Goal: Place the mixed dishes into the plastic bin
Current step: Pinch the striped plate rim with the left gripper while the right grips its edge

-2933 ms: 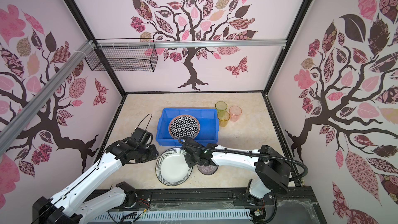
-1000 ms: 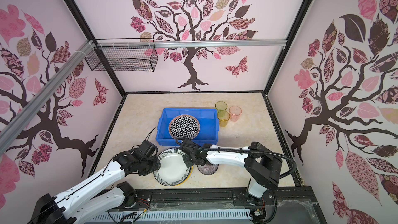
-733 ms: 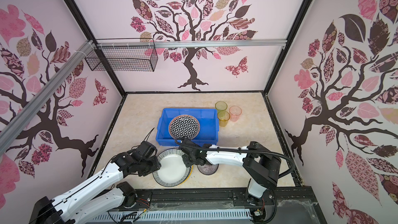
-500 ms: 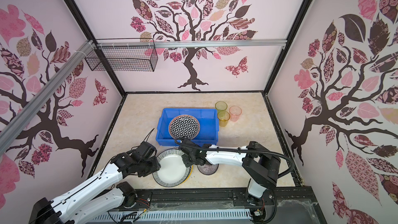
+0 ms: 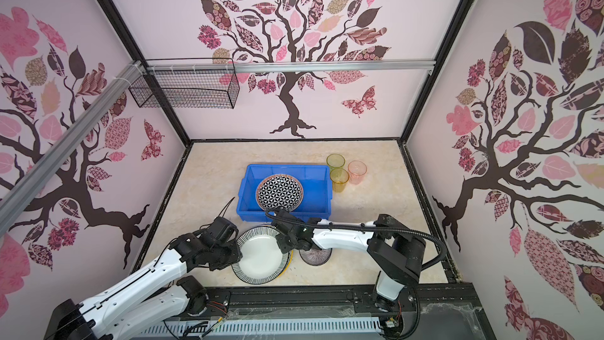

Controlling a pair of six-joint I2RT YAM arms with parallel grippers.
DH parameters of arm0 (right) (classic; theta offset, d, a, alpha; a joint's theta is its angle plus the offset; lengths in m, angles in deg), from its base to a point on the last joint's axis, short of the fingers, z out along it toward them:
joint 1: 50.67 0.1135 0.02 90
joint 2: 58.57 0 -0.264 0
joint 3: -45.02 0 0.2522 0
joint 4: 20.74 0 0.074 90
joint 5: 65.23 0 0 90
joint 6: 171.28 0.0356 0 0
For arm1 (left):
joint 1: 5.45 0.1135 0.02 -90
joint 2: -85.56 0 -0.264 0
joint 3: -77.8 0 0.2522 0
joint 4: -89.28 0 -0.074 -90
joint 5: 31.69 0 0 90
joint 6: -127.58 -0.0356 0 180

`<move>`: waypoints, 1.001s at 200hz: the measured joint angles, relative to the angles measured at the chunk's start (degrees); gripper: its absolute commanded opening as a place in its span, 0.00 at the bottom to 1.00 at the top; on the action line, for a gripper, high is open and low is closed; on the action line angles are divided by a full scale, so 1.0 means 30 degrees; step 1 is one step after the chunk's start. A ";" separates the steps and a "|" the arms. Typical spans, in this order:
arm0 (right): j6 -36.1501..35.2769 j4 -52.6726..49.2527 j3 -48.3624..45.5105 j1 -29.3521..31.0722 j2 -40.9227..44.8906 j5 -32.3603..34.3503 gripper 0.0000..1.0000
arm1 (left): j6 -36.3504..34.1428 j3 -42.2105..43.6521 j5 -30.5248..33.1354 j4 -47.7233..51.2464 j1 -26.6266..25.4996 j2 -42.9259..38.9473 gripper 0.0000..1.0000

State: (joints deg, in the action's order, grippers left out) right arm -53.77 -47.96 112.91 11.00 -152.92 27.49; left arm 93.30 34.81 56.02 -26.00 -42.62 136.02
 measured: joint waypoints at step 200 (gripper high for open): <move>0.0197 -0.0233 0.0000 -0.0007 -0.0051 -0.0474 0.27 | -0.0663 -0.0197 -0.0291 0.0998 -0.0124 -0.1617 0.00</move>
State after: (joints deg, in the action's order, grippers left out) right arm -53.18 -48.66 112.91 10.98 -153.07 26.07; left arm 91.31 34.22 55.15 -23.01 -42.99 131.17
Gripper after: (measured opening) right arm 0.255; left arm 0.121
